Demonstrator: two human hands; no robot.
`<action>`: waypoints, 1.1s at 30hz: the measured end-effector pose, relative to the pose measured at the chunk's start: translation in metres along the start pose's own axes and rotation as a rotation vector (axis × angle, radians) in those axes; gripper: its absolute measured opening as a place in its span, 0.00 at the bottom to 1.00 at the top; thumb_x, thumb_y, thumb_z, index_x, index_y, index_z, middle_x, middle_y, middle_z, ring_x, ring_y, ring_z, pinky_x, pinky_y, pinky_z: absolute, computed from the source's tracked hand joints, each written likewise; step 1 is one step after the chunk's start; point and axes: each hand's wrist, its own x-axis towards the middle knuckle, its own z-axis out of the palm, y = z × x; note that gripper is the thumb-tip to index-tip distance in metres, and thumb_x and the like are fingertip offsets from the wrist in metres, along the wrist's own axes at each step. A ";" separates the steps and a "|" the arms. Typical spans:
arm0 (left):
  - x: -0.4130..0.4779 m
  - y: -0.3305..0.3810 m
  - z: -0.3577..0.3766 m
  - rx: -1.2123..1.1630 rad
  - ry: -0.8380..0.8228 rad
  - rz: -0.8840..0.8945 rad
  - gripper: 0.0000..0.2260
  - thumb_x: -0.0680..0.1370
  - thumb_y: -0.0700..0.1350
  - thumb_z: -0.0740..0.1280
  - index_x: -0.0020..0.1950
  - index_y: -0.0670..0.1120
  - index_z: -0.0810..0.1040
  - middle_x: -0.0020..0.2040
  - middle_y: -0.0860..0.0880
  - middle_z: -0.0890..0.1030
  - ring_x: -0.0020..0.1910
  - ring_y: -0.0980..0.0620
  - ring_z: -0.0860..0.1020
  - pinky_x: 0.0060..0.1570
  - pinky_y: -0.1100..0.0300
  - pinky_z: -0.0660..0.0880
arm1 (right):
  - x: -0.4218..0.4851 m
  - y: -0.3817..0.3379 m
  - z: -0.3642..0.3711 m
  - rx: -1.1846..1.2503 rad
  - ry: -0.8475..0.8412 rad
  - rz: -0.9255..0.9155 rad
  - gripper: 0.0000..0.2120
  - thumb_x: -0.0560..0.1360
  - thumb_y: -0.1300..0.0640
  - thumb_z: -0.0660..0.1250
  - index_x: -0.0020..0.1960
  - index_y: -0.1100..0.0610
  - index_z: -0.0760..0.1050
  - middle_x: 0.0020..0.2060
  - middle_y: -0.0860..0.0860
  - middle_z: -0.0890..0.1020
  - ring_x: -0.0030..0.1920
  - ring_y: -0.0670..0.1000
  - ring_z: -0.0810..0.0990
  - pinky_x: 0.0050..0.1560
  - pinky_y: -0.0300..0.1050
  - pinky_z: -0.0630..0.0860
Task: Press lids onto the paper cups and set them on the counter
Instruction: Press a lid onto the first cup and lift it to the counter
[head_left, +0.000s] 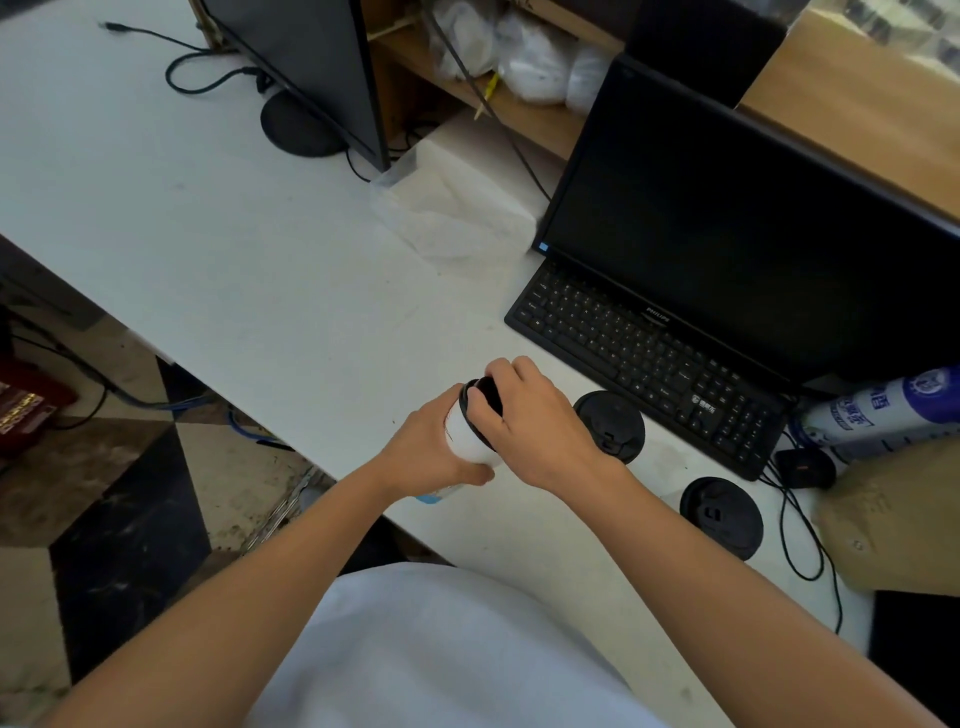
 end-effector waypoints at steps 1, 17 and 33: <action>0.001 -0.001 -0.003 -0.033 -0.034 0.008 0.30 0.61 0.44 0.79 0.59 0.57 0.74 0.50 0.56 0.83 0.50 0.53 0.83 0.51 0.47 0.81 | -0.001 0.000 -0.002 0.007 0.000 -0.014 0.19 0.82 0.44 0.54 0.60 0.58 0.71 0.53 0.55 0.74 0.50 0.58 0.76 0.51 0.56 0.76; 0.015 0.008 -0.041 -0.293 -0.672 -0.083 0.22 0.63 0.38 0.77 0.57 0.46 0.79 0.51 0.45 0.84 0.54 0.45 0.81 0.58 0.46 0.78 | 0.002 0.001 -0.023 0.034 -0.007 -0.372 0.23 0.79 0.41 0.54 0.63 0.55 0.74 0.56 0.50 0.75 0.49 0.52 0.76 0.48 0.53 0.78; 0.017 -0.018 -0.007 -0.254 0.055 0.063 0.35 0.69 0.31 0.76 0.71 0.54 0.69 0.61 0.57 0.79 0.59 0.63 0.78 0.50 0.68 0.78 | 0.008 0.012 0.026 0.498 0.049 0.215 0.38 0.75 0.47 0.72 0.80 0.50 0.60 0.73 0.49 0.65 0.74 0.52 0.60 0.63 0.40 0.62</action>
